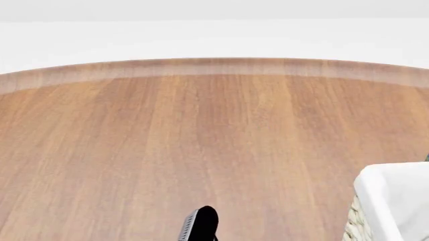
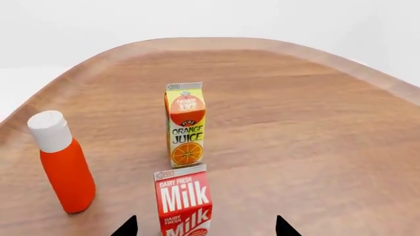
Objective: Pick the milk and place it in the basket.
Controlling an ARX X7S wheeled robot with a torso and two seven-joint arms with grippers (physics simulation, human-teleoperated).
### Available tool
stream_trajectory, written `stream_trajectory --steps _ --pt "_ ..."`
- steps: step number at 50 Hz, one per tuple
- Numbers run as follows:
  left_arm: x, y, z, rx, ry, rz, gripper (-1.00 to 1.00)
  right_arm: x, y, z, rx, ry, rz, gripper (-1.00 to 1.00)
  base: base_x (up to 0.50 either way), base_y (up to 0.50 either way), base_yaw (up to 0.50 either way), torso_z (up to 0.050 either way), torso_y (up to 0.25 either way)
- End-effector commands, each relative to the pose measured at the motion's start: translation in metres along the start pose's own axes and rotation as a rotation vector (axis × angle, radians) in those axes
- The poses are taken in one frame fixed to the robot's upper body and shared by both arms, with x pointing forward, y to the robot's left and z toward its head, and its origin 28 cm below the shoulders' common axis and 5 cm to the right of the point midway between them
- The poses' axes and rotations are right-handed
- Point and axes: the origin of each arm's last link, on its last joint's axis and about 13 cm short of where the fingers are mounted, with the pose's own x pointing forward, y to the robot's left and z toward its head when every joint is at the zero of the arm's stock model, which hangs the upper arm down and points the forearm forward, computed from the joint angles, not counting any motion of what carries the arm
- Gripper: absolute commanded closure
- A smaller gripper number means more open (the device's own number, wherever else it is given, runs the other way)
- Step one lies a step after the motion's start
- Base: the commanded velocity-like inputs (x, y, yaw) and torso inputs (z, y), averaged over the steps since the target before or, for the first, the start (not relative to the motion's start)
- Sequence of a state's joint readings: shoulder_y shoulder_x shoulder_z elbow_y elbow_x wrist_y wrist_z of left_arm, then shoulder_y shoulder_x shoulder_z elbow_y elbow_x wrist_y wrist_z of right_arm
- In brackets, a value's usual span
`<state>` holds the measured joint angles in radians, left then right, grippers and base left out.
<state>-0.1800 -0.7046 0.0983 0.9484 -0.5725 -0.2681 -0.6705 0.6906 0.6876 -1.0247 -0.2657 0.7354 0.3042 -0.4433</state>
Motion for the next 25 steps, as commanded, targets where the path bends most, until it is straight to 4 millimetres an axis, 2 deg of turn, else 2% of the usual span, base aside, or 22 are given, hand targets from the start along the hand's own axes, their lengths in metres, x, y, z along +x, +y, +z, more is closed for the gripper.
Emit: stream_trajectory --steps 1,25 --pt "-0.0005 0.0000 -0.0010 0.000 0.002 0.000 -1.00 -0.0054 0.0021 0.0062 -0.066 -0.044 -0.038 -1.00 0.00 0.00 0.00 0.000 0.000" --pt "-0.0005 -0.0001 -0.0011 -0.001 0.003 0.000 -1.00 -0.0073 0.0039 0.0070 -0.076 -0.042 -0.053 -1.00 0.00 0.00 0.00 0.000 0.000"
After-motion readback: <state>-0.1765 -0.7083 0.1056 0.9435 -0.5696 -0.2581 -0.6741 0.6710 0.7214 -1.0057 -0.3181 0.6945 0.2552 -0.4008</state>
